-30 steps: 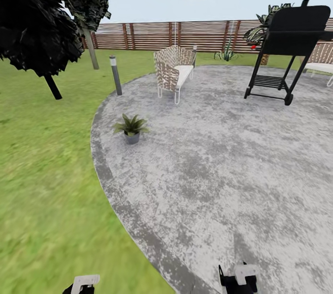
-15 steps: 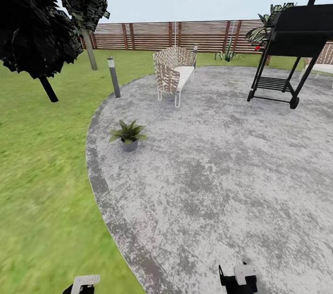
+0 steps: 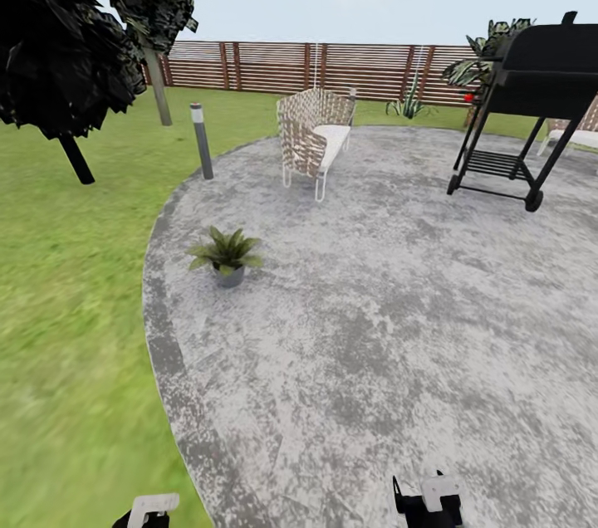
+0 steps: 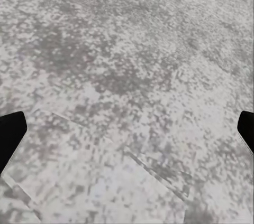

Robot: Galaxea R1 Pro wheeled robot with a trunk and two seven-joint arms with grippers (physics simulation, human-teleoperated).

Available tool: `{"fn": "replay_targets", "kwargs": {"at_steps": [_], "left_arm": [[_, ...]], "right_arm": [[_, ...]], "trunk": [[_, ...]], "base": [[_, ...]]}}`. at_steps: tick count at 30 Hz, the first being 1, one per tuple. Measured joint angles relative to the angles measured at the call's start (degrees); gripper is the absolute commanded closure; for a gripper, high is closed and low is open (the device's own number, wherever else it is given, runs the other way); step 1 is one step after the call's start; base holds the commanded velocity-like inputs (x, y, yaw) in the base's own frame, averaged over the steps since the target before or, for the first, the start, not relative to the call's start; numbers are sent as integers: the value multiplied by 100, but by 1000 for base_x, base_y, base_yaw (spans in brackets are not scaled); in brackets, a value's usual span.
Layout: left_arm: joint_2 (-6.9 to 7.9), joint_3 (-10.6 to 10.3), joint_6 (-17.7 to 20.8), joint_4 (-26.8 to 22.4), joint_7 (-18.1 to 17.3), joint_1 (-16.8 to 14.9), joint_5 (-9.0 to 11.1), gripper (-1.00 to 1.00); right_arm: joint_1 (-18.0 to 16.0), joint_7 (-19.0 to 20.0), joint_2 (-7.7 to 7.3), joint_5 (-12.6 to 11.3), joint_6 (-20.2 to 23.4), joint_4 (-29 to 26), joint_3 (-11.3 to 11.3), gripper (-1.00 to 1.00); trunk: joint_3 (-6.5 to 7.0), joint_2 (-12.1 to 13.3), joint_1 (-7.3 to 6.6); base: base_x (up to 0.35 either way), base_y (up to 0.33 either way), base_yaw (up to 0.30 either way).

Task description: Pick up the pesticide atomizer in the garden and spray insectifuge to fully cover both potted plants in the garden.

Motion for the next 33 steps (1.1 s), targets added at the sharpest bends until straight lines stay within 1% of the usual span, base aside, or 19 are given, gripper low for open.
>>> {"fn": "replay_targets", "kwargs": {"at_steps": [15,33], "left_arm": [[0,0,1,0,0,-3,0,100],[-6,0,0,-1,0,-2,-6,100]], "right_arm": [[0,0,1,0,-4,0,0,-100],[-1,1,-1,0,-5,1,0,-100]], "trunk": [[0,0,0],[0,0,0]], "base": [[340,0,7],[340,0,166]]}}
